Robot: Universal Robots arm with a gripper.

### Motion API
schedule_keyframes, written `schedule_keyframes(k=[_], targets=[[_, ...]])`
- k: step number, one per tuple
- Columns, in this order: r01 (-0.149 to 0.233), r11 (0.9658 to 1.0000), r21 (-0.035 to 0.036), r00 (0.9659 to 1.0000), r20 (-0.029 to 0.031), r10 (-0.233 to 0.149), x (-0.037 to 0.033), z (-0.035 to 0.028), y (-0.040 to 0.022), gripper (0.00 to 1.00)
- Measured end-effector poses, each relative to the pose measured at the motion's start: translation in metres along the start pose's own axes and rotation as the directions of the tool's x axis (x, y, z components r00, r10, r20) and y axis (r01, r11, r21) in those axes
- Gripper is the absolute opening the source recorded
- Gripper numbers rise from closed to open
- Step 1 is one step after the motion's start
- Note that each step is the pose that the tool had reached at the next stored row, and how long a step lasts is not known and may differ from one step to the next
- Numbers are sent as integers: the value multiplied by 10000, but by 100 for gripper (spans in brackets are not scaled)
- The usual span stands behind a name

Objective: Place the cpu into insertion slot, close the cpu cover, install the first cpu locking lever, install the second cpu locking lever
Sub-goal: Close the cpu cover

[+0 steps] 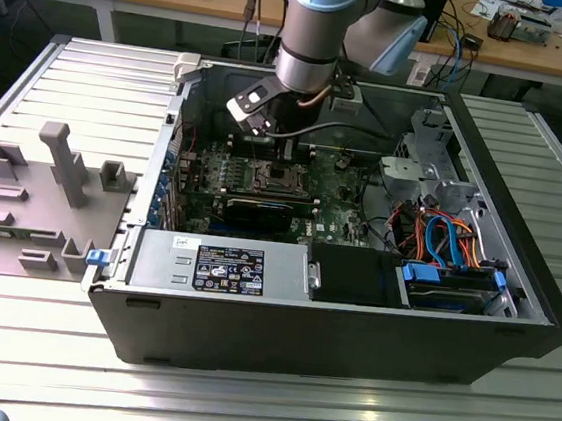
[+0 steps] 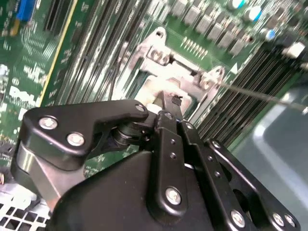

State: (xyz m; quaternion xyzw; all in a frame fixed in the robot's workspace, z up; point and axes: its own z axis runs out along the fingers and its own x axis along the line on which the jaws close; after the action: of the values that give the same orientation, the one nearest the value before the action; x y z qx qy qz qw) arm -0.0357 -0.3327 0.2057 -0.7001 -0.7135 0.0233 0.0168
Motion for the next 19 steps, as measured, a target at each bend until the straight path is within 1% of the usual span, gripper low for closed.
schedule_keyframes(k=[2, 3, 5, 7, 10, 12, 14, 19], targets=[[1, 10000, 14, 10000, -6, -1, -1, -24, 28, 11], [1, 10000, 17, 10000, -16, -1, -2, -51, 42, 11], [1, 10000, 24, 10000, -28, -1, -3, -85, 59, 11], [2, 10000, 43, 10000, -46, -2, -4, -122, 92, 11], [4, 10000, 70, 10000, -54, -4, -5, -155, 132, 11], [4, 10000, 75, 10000, -56, -3, -5, -176, 142, 11], [2, 10000, 77, 10000, -56, -1, -6, -230, 144, 11], [3, 10000, 77, 10000, -56, -2, -7, -299, 141, 11]])
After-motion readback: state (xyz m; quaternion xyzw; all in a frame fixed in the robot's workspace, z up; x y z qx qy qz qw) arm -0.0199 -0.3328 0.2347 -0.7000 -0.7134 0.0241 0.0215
